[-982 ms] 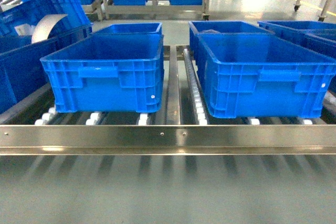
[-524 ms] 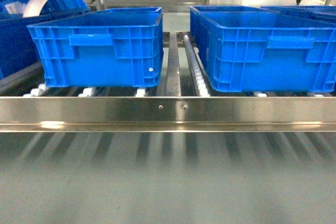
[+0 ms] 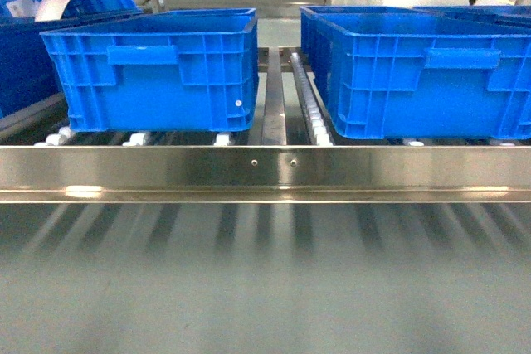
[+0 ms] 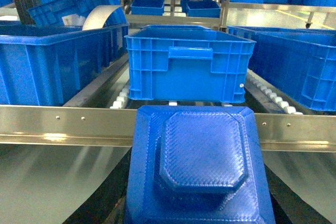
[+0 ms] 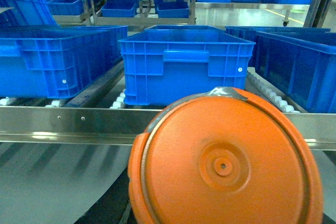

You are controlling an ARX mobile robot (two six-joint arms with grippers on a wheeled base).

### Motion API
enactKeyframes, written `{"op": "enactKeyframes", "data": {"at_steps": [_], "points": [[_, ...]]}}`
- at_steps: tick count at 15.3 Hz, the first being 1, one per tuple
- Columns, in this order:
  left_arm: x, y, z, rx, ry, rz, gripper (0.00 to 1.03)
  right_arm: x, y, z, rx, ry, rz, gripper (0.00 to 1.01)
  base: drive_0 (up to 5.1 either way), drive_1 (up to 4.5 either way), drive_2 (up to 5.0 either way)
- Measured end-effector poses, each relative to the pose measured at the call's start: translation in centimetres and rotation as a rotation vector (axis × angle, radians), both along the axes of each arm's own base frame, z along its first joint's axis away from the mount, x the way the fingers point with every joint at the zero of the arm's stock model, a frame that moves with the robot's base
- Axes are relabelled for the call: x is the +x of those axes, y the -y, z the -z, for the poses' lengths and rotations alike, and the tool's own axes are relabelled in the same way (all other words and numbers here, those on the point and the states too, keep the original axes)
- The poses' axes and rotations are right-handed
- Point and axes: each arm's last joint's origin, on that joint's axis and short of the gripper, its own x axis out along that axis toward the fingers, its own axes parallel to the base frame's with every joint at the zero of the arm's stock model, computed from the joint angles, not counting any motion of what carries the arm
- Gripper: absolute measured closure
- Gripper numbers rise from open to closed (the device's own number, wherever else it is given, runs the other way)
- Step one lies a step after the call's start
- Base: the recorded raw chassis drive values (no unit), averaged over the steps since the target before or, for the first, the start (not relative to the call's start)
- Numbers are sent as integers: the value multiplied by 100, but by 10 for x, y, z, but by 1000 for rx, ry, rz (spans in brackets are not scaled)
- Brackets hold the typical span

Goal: Sort blue parts and orange caps into right shelf containers

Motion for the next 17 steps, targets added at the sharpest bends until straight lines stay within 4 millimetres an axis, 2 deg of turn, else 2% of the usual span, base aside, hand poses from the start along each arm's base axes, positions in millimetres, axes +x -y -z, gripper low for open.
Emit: {"op": "enactKeyframes", "data": {"at_steps": [17], "points": [[0,0,0,0,1,0,62,0,0,0,0,-1,0,58,0,419,-419]]}}
